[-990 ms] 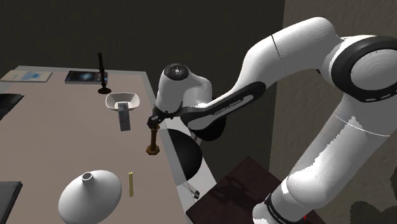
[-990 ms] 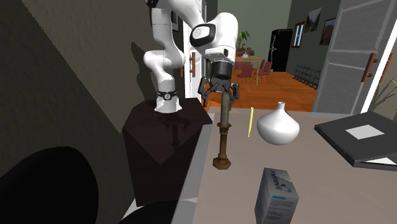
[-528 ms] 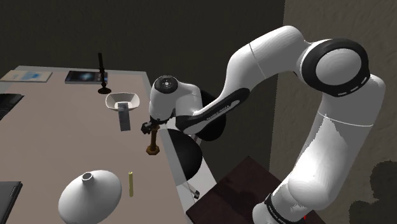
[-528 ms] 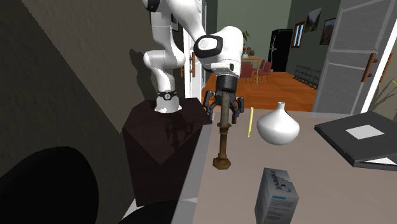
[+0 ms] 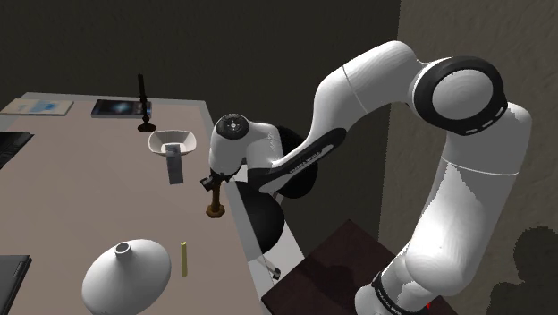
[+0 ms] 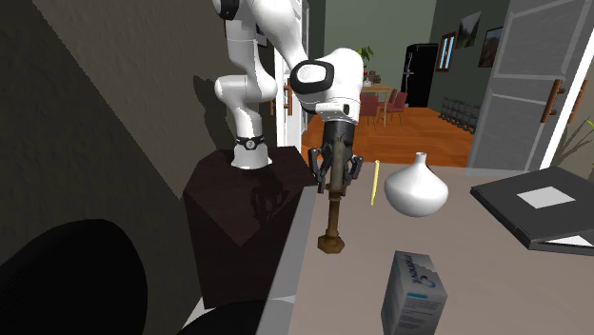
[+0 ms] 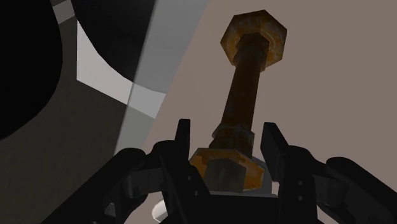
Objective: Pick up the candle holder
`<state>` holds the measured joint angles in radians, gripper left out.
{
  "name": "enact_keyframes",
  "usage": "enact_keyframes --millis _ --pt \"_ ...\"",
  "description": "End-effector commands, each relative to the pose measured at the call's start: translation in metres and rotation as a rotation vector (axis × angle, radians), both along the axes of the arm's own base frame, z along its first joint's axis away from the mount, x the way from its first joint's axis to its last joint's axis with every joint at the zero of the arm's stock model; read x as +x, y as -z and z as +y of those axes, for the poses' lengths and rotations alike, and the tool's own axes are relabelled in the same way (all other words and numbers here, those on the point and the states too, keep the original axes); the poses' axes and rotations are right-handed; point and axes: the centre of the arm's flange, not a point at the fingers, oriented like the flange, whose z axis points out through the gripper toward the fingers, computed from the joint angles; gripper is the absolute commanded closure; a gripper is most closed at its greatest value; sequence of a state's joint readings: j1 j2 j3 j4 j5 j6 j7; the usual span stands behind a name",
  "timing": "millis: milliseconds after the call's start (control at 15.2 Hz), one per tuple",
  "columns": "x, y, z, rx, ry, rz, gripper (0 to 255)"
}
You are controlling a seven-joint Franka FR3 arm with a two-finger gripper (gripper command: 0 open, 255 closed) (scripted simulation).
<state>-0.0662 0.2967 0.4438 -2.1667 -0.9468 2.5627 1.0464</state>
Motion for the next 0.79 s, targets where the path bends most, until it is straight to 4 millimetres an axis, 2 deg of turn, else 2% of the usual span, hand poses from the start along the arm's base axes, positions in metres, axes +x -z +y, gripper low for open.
enact_keyframes --millis 0,330,726 --pt "-0.001 0.002 0.000 0.000 -0.001 0.003 255" --pt "0.000 0.001 0.000 0.000 -0.001 0.003 255" --pt "0.000 -0.031 0.000 0.000 -0.001 0.003 255"
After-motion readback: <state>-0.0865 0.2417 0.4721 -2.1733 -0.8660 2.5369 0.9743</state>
